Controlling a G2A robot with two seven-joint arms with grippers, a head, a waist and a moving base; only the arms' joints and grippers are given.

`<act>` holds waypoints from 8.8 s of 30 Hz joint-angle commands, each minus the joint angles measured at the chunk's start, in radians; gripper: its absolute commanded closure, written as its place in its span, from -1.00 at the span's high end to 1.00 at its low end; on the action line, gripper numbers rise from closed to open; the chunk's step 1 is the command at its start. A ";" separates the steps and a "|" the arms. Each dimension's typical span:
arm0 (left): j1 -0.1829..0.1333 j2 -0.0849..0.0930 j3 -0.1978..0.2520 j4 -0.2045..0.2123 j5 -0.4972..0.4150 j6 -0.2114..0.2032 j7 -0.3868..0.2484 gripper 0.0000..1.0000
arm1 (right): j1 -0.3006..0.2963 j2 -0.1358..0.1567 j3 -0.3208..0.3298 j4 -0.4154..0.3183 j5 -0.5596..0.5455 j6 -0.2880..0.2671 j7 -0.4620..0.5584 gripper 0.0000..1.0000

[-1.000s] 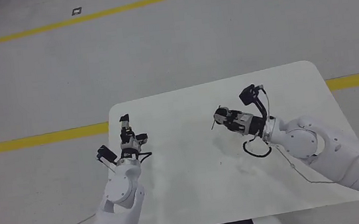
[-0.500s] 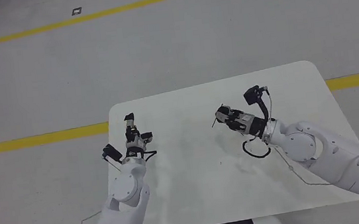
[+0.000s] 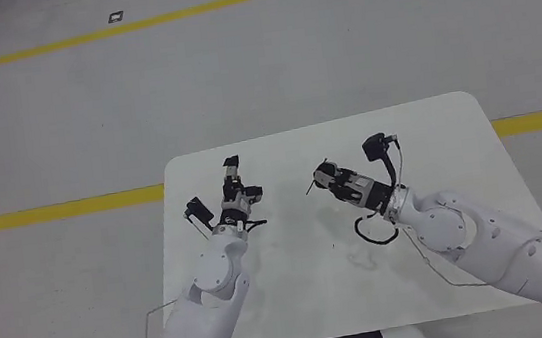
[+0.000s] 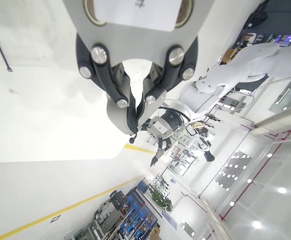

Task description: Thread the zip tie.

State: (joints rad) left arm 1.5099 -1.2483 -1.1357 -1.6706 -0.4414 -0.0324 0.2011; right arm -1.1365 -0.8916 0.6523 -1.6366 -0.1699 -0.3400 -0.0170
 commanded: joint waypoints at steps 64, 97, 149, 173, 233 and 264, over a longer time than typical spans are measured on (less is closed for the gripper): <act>-0.014 0.000 -0.004 0.064 -0.027 -0.299 -0.759 1.00 | -0.085 -0.141 0.120 0.113 0.367 0.004 0.178 -1.00; -0.011 0.008 0.029 0.082 -0.008 -0.275 -0.685 -0.10 | -0.145 -0.192 0.195 0.120 0.271 0.000 0.198 -1.00; -0.031 0.026 0.058 0.101 -0.005 -0.231 -0.682 -1.00 | -0.205 -0.242 0.285 0.085 0.134 0.000 0.238 -1.00; -0.036 0.032 0.065 0.099 -0.006 -0.235 -0.668 -0.40 | -0.225 -0.258 0.318 0.076 0.113 0.000 0.257 -1.00; -0.032 0.048 0.054 0.113 -0.001 -0.269 -0.661 -1.00 | -0.249 -0.282 0.375 0.076 0.095 0.000 0.309 1.00; 0.027 0.079 -0.038 0.129 -0.109 -0.308 -0.849 -1.00 | -0.210 -0.279 0.510 0.213 0.662 0.000 0.843 1.00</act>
State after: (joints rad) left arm 1.5311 -1.1722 -1.1623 -1.5418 -0.5300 -0.3402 -0.6218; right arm -1.3606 -1.1703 1.1634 -1.4389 0.4606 -0.3400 0.7320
